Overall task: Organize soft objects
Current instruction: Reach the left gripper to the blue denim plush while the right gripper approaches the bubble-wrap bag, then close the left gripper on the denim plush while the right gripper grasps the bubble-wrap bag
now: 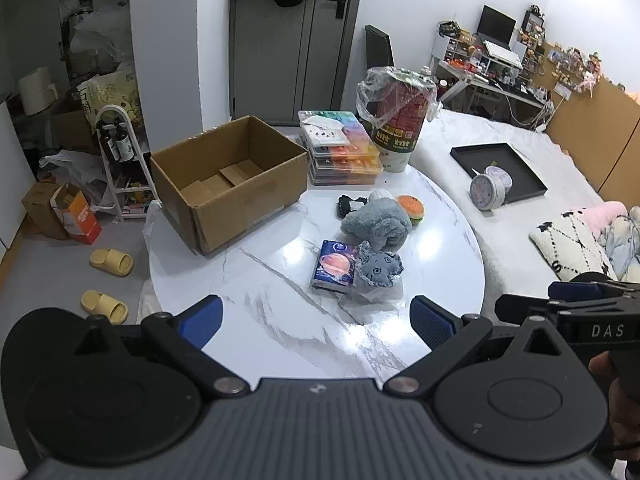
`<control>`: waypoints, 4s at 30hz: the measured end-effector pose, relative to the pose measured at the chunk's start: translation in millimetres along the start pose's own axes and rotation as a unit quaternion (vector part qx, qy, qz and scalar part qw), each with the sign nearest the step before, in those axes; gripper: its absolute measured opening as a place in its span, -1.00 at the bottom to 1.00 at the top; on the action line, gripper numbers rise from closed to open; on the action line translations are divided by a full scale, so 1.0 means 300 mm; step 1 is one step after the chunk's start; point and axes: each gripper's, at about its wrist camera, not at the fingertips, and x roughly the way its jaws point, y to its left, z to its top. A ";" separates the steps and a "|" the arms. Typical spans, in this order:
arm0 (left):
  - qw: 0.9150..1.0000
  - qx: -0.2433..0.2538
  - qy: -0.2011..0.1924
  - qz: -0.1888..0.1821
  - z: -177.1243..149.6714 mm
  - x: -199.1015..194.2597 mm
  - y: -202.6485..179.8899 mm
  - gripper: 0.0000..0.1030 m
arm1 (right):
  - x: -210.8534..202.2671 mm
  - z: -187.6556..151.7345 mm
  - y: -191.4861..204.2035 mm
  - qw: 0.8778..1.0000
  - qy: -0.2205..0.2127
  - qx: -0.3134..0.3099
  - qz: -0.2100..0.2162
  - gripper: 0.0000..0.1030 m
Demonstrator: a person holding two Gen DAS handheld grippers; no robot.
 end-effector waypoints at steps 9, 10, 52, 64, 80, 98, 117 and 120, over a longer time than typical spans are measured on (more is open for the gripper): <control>1.000 0.003 0.013 -0.002 0.018 0.071 -0.020 0.93 | 0.069 -0.006 -0.064 1.000 0.001 0.022 0.012 0.98; 1.000 0.003 0.014 -0.002 0.019 0.078 -0.022 0.93 | 0.077 -0.006 -0.072 1.000 0.002 0.024 0.013 0.97; 0.995 0.043 0.091 -0.012 0.104 0.515 -0.166 0.63 | 0.468 -0.024 -0.307 0.982 0.073 0.157 0.079 0.14; 0.992 0.037 0.118 -0.021 0.109 0.650 -0.193 0.43 | 0.527 -0.022 -0.336 0.975 0.076 0.185 0.098 0.02; 0.991 -0.018 0.121 -0.056 0.102 0.711 -0.166 -0.51 | 0.544 -0.021 -0.294 0.980 0.080 0.152 0.103 0.00; 0.991 -0.061 0.095 -0.071 0.136 0.629 -0.095 -0.57 | 0.579 0.008 -0.215 0.984 0.069 0.127 0.109 0.24; 0.994 -0.065 0.080 -0.032 0.143 0.600 -0.019 -0.57 | 0.668 0.023 -0.167 0.983 0.073 0.134 0.098 -0.29; 0.994 -0.065 0.083 -0.027 0.141 0.595 -0.013 -0.57 | 0.656 0.025 -0.152 0.985 0.072 0.124 0.095 -0.34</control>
